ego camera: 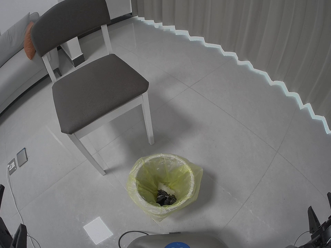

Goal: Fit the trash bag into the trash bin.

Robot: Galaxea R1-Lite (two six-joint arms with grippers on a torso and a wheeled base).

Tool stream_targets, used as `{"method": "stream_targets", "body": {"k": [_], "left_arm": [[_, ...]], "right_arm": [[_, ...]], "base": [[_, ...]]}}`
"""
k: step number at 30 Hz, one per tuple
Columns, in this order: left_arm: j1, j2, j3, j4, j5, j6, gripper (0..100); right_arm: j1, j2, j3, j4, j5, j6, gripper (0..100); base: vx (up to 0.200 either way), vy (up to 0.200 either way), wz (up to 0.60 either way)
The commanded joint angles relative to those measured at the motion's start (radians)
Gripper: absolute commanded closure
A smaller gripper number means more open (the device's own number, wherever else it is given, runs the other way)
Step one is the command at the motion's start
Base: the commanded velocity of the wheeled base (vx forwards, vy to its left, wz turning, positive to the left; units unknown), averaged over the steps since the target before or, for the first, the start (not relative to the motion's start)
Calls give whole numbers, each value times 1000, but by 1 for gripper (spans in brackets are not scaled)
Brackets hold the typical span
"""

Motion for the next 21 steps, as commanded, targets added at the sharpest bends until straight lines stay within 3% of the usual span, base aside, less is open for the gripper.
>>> {"method": "stream_targets", "body": {"k": [1, 12, 15, 21], "left_arm": [[-7, 0, 17, -2, 4, 1, 0], [-9, 0, 78, -75, -2, 14, 0], [-99, -67, 88, -92, -5, 15, 0], [-93, -89, 172, -98, 3, 24, 0]], "right_arm": [[0, -4, 18, 0, 0, 2, 0], [0, -4, 18, 0, 0, 5, 0], [0, -4, 18, 0, 0, 3, 0], [0, -4, 18, 0, 0, 0, 0]], "base": [[0, 0, 0], [0, 0, 0], [0, 0, 0], [0, 0, 0]]}}
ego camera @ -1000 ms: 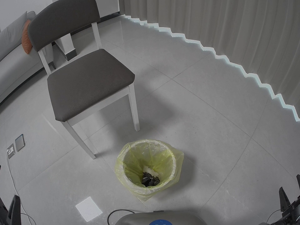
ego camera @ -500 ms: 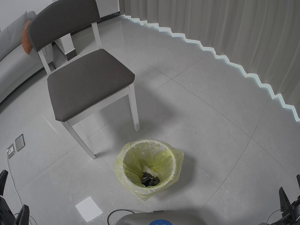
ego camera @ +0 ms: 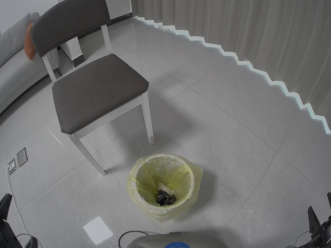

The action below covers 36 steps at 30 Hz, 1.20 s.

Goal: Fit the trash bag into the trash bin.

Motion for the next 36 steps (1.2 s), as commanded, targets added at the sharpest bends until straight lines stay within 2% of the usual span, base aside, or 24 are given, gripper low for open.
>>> {"method": "stream_targets", "body": {"k": [1, 3, 11, 16, 17, 18, 24, 25, 26, 36], "left_arm": [[-21, -45, 91, -24, 9, 4, 0], [-21, -45, 98, -16, 14, 7, 0], [-21, -45, 95, 22, 112, 40, 0], [-21, -45, 97, 186, 340, 55, 0], [-20, -45, 97, 194, 351, 55, 0], [-21, -45, 97, 217, 399, 58, 0], [-20, -45, 97, 225, 491, 83, 0], [-20, -45, 100, 237, 554, 83, 0], [-20, -45, 100, 252, 570, 72, 0], [-20, -45, 100, 295, 546, 118, 0]], "right_arm": [[0, -5, 18, 0, 0, -4, 0], [0, -5, 18, 0, 2, -7, 0], [0, -5, 18, 0, 0, 0, 0], [0, -5, 18, 0, -6, 11, 0], [0, -5, 18, 0, -7, 11, 0], [0, -5, 18, 0, -10, 14, 0], [0, -5, 18, 0, -12, 16, 0], [0, -5, 18, 0, -18, 19, 0], [0, -5, 18, 0, -20, 19, 0], [0, -5, 18, 0, -32, 25, 0]], "base": [[0, 0, 0], [0, 0, 0], [0, 0, 0], [0, 0, 0], [0, 0, 0], [0, 0, 0], [0, 0, 0], [0, 0, 0], [0, 0, 0], [0, 0, 0]]}}
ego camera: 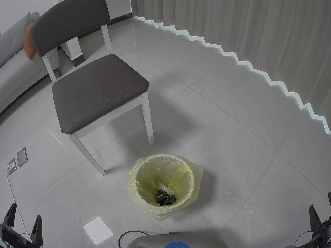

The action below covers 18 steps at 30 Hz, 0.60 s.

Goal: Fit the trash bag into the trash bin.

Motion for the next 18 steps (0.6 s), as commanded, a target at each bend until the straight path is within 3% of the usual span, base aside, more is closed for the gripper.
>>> {"method": "stream_targets", "body": {"k": [1, 12, 18], "left_arm": [[0, -16, 18, 0, -2, 0, 0], [0, -16, 18, 0, -9, -1, 0], [0, -16, 16, -1, -1, -49, 0]], "right_arm": [[0, -5, 18, 0, -2, 1, 0], [0, -5, 18, 1, 69, -56, 0], [-1, -5, 18, -5, -28, 37, 0]], "base": [[0, 0, 0], [0, 0, 0], [0, 0, 0]]}}
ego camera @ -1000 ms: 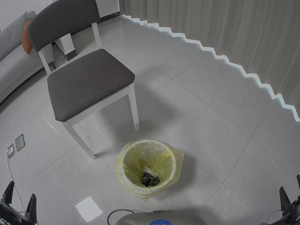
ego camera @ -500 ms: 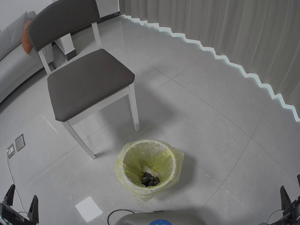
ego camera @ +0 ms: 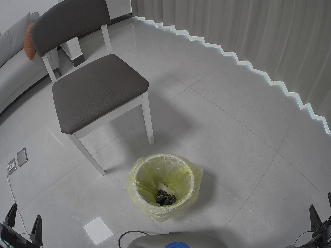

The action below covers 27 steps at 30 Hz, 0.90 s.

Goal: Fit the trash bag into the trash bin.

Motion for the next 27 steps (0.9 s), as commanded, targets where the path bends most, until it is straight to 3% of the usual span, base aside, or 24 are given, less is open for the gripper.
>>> {"method": "stream_targets", "body": {"k": [1, 3, 10, 14, 27], "left_arm": [[0, -16, 16, -3, 4, -6, 0], [1, -16, 18, 0, -12, 43, 0], [0, -16, 18, 0, -24, 42, 0], [0, -16, 18, 0, -24, 42, 0], [0, -16, 18, 0, -24, 42, 0]], "right_arm": [[-1, -5, 18, -4, -45, 22, 0], [-1, -5, 18, -4, -45, 22, 0], [-3, -5, 18, -4, -42, -6, 0], [-3, -5, 18, 0, -6, -48, 0], [-3, -5, 18, -3, 0, -30, 0]], "base": [[0, 0, 0], [0, 0, 0], [0, 0, 0], [0, 0, 0], [0, 0, 0]]}}
